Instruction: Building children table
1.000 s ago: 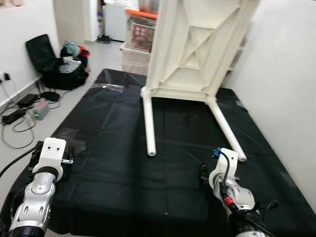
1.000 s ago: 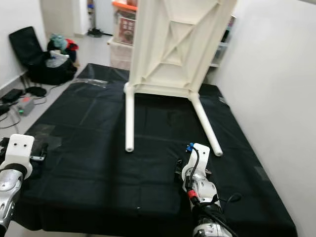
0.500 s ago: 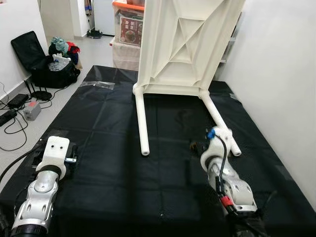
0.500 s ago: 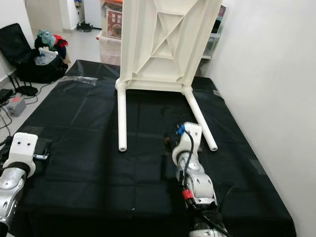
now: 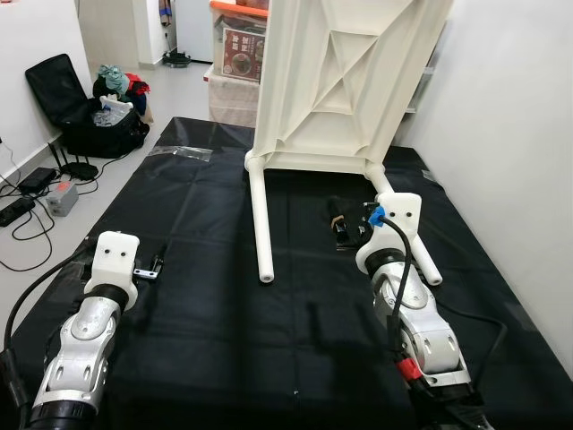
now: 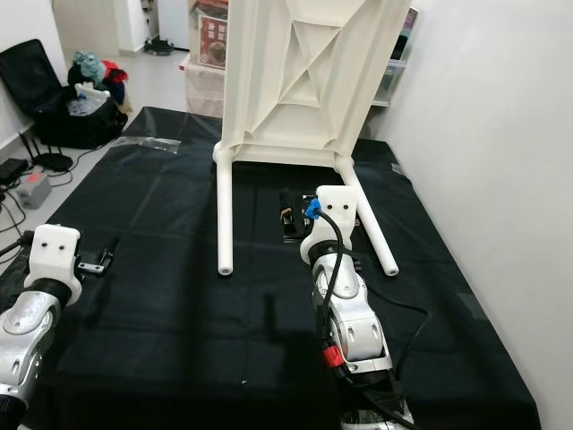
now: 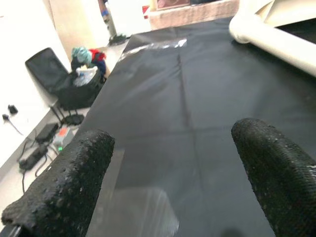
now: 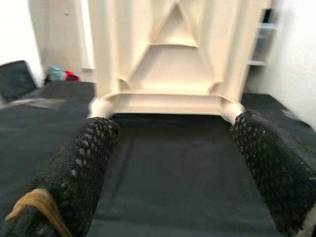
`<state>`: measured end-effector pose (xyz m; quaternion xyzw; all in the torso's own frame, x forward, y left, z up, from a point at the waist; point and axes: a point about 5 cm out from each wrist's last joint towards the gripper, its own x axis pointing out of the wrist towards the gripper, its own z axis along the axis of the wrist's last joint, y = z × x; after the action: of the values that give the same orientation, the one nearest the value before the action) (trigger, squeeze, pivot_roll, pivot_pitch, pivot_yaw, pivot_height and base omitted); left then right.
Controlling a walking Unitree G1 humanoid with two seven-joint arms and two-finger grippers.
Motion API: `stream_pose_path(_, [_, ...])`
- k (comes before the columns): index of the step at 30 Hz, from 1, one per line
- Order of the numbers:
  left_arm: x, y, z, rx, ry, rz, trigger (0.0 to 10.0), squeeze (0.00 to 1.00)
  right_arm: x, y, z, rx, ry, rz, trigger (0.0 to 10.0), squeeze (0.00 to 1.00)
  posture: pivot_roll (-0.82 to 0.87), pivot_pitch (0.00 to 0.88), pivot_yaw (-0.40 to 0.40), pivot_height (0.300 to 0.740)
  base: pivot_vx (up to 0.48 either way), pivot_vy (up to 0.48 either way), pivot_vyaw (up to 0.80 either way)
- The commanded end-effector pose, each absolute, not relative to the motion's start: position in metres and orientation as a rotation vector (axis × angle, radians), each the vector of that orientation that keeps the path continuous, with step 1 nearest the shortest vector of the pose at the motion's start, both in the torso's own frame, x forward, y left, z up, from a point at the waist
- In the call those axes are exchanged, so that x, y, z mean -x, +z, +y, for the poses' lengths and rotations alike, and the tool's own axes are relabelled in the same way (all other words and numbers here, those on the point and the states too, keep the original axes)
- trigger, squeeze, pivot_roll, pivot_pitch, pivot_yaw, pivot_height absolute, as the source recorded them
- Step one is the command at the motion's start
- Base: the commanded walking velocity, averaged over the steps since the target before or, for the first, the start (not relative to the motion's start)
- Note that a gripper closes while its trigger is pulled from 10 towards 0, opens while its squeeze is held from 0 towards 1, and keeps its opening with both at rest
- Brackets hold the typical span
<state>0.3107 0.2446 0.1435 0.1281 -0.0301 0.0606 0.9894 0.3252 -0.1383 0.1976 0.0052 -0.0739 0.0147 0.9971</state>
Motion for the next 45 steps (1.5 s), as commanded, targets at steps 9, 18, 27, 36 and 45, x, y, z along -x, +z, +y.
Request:
stream_pose_path(9, [-0.312, 0.148, 0.234, -0.244, 0.074, -0.096, 10.0, 0.00, -0.323, 0.199, -0.137, -0.031, 0.074, -0.152, 10.0, 0.18, 0.10, 0.000, -0.121, 0.740, 0.000, 0.480, -0.80])
stream_pose_path(18, [-0.312, 0.152, 0.235, -0.265, 0.083, -0.118, 10.0, 0.00, -0.321, 0.199, -0.127, -0.030, 0.177, -0.138, 10.0, 0.00, 0.10, 0.000, -0.123, 0.740, 0.000, 0.320, -0.38])
stream_pose_path(27, [-0.320, 0.166, 0.243, -0.258, 0.108, -0.142, 10.0, 0.00, -0.321, 0.191, -0.114, 0.048, 0.379, -0.098, 10.0, 0.00, 0.11, 0.000, -0.130, 0.740, 0.000, 0.000, 0.09])
stream_pose_path(36, [-0.319, 0.166, 0.241, -0.266, 0.109, -0.142, 10.0, 0.00, -0.325, 0.181, -0.119, 0.050, 0.350, -0.052, 10.0, 0.00, 0.11, 0.000, -0.133, 0.740, 0.080, 0.000, 0.58])
stream_pose_path(45, [-0.318, 0.164, 0.239, -0.270, 0.111, -0.135, 10.0, 0.00, -0.339, 0.152, -0.143, 0.067, 0.303, 0.123, 10.0, 0.00, 0.12, 0.000, -0.142, 0.740, 0.000, 0.000, 0.18])
